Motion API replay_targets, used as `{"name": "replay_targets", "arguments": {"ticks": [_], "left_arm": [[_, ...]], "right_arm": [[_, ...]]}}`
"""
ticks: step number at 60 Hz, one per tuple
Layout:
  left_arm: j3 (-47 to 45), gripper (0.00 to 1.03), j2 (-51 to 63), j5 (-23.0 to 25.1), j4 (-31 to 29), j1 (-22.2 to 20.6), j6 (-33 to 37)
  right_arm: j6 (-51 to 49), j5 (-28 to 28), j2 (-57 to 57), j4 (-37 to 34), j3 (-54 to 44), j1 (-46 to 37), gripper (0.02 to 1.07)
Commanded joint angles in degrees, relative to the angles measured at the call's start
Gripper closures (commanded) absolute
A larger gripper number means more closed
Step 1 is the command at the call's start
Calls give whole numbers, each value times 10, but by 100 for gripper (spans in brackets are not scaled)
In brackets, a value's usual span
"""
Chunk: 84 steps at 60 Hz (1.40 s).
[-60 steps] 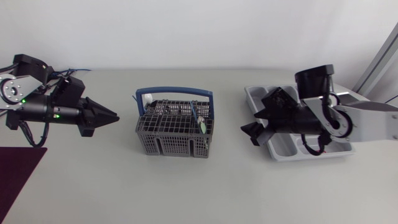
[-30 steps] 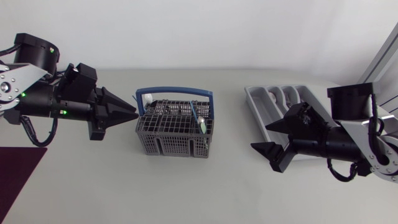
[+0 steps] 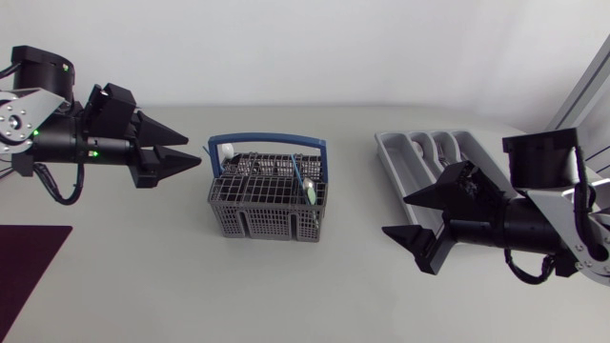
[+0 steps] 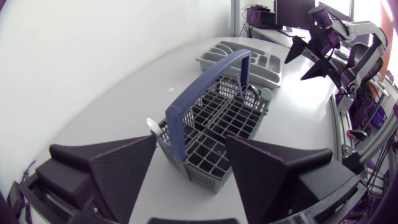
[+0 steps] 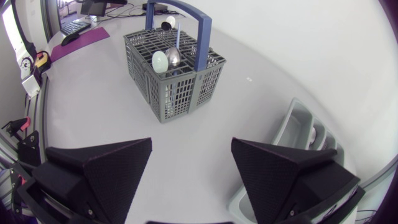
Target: Unload the cutlery basket into the drawer organizer.
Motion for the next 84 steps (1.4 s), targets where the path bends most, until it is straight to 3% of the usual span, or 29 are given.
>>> {"name": "replay_targets", "arguments": {"ticks": [1, 28, 37, 47, 52, 66, 75, 84], "left_arm": [[37, 11, 43, 7, 13, 8, -8], [129, 13, 157, 8, 16, 29, -13], [132, 27, 169, 8, 16, 26, -12], [129, 32, 177, 8, 16, 21, -6], [131, 40, 182, 8, 16, 16, -5], [132, 40, 194, 9, 16, 8, -3], [134, 46, 195, 9, 16, 8, 0], [138, 71, 201, 17, 16, 6, 2]], "right_arm": [[-15, -1, -8, -6, -20, 4, 15], [-32, -5, 0, -5, -34, 2, 15], [-35, -6, 9, -2, -34, 0, 15], [-35, -7, 16, 6, -37, -2, 15], [-35, -7, 20, 9, -37, -2, 15], [-35, -7, 27, 15, -40, -2, 14], [-35, -8, 28, 18, -42, -3, 14], [-35, -9, 35, 28, -47, -4, 14]]}}
